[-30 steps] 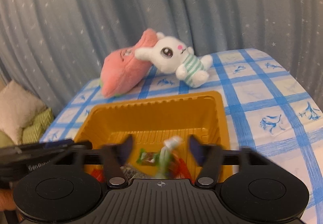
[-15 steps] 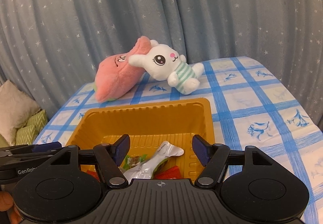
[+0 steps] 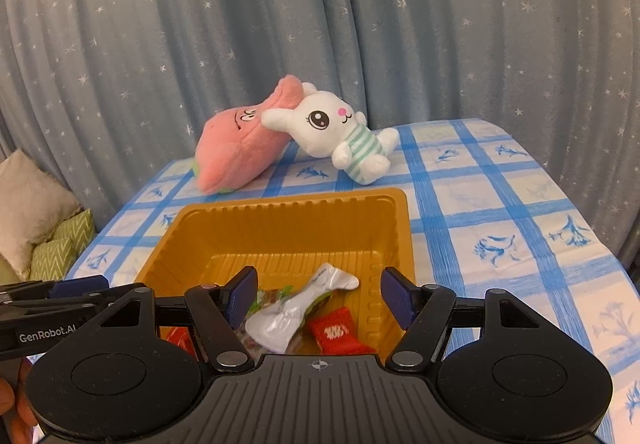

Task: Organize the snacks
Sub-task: 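Withdraw both tools from the tray toward the two red-wrapped candies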

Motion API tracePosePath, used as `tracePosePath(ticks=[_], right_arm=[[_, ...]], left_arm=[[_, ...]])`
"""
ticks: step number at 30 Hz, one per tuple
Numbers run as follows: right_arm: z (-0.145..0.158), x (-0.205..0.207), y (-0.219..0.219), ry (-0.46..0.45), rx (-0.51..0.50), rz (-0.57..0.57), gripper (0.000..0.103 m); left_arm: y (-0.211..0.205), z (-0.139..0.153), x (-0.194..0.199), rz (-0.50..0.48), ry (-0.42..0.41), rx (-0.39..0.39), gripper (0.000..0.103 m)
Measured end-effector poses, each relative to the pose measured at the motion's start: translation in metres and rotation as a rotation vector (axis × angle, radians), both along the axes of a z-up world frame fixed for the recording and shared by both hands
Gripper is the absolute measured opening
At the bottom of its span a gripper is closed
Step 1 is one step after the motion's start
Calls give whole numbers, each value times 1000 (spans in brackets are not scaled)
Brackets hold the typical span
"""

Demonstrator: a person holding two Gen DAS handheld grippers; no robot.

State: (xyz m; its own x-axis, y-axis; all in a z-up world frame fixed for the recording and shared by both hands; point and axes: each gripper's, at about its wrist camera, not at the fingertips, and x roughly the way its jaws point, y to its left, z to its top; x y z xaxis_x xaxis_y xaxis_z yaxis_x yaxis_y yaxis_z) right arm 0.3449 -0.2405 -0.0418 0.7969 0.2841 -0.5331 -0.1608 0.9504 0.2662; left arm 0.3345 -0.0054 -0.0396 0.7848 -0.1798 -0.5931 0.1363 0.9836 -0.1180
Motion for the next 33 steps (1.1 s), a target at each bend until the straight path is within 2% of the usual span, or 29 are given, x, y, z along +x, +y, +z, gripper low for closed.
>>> tracePosePath(ticks=[6,16,27,33], right_arm=[[1,-29,-4,-4,-12,10,68],[1,-78,-11,-3,5,3,68],[-18,-124,3,57,-13,36,68],[-32,-145,14,121,-31,65,68]], left_arm=[[5,4,-33,5,-11,-5,67],[12,-4,-97,13,-3,24,69],[10,-27,-153,10,64,23,69],[4,-35,-171,0,97,20,69]])
